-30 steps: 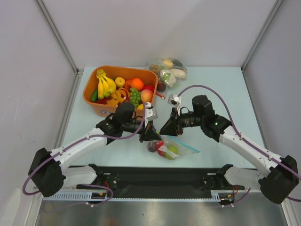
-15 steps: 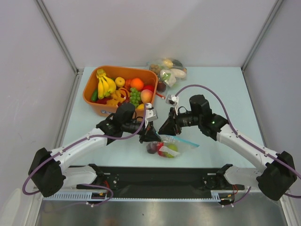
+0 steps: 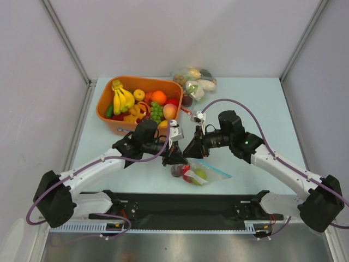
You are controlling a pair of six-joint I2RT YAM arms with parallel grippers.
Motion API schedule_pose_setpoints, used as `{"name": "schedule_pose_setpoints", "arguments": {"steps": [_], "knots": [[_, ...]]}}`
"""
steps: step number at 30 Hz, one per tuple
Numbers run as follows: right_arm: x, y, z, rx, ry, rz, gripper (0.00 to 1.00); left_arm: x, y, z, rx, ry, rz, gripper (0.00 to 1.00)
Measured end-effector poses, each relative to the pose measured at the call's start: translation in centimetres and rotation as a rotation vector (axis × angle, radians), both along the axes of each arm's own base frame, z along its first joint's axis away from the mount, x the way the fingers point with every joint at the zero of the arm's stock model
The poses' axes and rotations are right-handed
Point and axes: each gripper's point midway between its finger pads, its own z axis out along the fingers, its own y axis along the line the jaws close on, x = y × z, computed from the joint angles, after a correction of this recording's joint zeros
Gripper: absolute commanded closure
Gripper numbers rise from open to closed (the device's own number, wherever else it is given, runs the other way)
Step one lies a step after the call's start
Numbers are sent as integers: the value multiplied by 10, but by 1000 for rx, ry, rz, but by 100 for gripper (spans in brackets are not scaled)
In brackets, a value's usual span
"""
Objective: Open the zip-top bag and remove the fake food
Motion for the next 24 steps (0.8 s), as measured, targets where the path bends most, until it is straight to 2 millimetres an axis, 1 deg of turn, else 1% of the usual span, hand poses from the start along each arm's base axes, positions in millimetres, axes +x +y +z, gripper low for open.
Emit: {"name": "schedule_pose_setpoints", "arguments": {"steps": [4,9,10,13,16,17,20,24], "knots": [[-1,-1,-1,-4,7,4,73,-1,-1,-1,2,2,-3,100],[-3,-1,-2,-7,10,12,76,-1,-1,-1,3,4,-5,100],[-3,-1,-3,-9,11,13,79,-1,-1,-1,4,4,-5,100],[-4,-2,-4,-15,15,15,83,-1,-1,-2,4,4,-4,100],[-4,-2,-5,-17,10,16,94,-1,-1,-2,5,4,-4,100],[-4,-3,-5,-19,9,16,96,-1,-1,-2,5,4,-4,100],[-4,-3,-6,-21,5,17,100,-2,-1,-2,6,5,-4,99],[-4,-4,-6,-26,-2,13,100,0,-1,-2,8,2,2,100]]}}
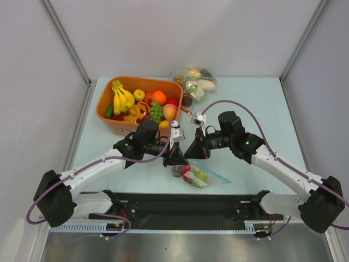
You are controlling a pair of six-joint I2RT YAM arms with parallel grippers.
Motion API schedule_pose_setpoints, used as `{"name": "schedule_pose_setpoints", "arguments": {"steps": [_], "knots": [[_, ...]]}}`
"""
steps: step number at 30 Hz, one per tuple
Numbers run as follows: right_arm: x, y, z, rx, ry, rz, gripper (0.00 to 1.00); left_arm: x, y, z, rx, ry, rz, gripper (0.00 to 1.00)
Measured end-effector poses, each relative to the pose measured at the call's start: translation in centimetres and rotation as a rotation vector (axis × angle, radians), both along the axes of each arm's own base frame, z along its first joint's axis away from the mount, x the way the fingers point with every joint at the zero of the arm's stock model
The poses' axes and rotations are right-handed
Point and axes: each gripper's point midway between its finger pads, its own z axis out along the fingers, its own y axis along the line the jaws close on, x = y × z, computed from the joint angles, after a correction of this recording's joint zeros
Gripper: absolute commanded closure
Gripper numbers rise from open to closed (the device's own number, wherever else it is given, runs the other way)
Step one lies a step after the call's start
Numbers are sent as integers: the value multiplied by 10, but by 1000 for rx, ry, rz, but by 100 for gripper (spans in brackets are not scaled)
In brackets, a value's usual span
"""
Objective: Open the zip-top bag and remove the fake food
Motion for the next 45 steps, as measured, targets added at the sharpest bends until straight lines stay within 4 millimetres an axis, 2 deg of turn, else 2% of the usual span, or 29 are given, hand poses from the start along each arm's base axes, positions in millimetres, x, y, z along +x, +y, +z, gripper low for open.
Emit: {"name": "schedule_pose_setpoints", "arguments": {"steps": [18,32,40,45], "knots": [[5,-16,-3,-24,-16,-48,100,9,1,5,-11,-59,57,100],[14,-30,-13,-66,-18,-101,100,35,9,1,15,-94,208,99],[20,-36,-14,-80,-33,-138,100,50,21,9,-12,-110,349,100],[18,-46,-18,-103,-9,-160,100,77,48,5,1,-115,521,100]]}}
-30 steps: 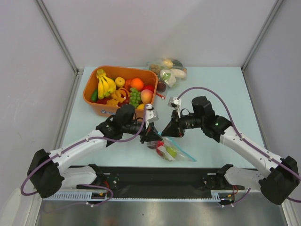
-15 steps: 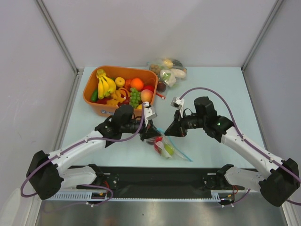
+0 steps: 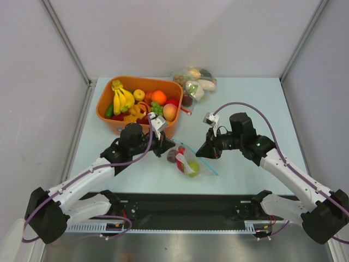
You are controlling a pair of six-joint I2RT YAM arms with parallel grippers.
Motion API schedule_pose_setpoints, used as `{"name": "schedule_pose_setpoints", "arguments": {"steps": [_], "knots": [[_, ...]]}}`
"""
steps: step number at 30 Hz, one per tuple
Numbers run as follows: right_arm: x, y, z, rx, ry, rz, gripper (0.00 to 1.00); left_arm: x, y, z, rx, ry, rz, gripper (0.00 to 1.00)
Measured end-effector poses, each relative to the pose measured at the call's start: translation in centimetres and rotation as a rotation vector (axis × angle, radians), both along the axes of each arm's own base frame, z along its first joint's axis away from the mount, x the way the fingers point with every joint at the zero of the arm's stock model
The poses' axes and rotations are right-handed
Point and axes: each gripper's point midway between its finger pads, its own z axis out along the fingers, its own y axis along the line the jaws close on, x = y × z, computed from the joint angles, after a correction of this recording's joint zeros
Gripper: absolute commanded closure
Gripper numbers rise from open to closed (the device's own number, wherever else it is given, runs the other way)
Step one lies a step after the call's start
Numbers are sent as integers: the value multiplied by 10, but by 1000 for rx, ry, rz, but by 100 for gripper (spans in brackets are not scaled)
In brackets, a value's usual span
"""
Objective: Open the zip-top bag and remove the fake food
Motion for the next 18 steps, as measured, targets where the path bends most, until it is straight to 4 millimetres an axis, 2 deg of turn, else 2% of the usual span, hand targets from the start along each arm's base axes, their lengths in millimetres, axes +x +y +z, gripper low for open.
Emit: {"name": "schedule_pose_setpoints", "arguments": {"steps": [18], "knots": [[-7,-12,-6,-30,43,-22,100,33,36,-16,48,21,260,100]]}}
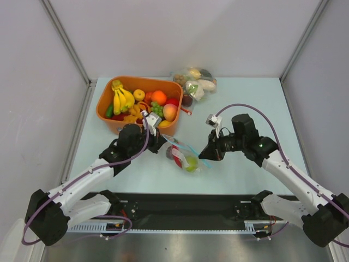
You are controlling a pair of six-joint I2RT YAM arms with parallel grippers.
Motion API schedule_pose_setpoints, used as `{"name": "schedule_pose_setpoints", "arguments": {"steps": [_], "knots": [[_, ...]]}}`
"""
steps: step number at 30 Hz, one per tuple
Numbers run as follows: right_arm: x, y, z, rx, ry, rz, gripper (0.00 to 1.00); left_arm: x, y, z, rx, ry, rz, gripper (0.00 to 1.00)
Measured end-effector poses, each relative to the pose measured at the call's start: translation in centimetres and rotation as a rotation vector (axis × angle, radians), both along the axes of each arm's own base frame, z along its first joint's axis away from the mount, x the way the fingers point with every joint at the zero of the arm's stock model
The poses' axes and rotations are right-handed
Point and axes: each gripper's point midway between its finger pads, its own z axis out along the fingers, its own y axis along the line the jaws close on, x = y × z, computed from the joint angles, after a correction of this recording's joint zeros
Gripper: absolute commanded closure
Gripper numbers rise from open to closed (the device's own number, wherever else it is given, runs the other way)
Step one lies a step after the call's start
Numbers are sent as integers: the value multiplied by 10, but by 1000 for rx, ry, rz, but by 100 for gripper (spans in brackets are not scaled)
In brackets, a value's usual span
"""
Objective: Open the zip-top bag and remove the fake food
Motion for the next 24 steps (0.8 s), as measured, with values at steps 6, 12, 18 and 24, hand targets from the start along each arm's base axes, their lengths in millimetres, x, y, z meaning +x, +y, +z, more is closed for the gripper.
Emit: {"name": "schedule_pose_setpoints", "arguments": {"steps": [6,12,18,24], "knots": [[-2,-4,-2,-16,9,-14,100,9,20,-9,14,22,117,100],[-2,-7,-3,-29,6,-28,100,12,35,-16,5,54,192,100],[-3,-10,-4,-42,3,-41,88,10,33,-18,-6,62,175,100],[-5,-11,-4,-43,27,-48,62,7,25,-19,3,39,101,99]]}}
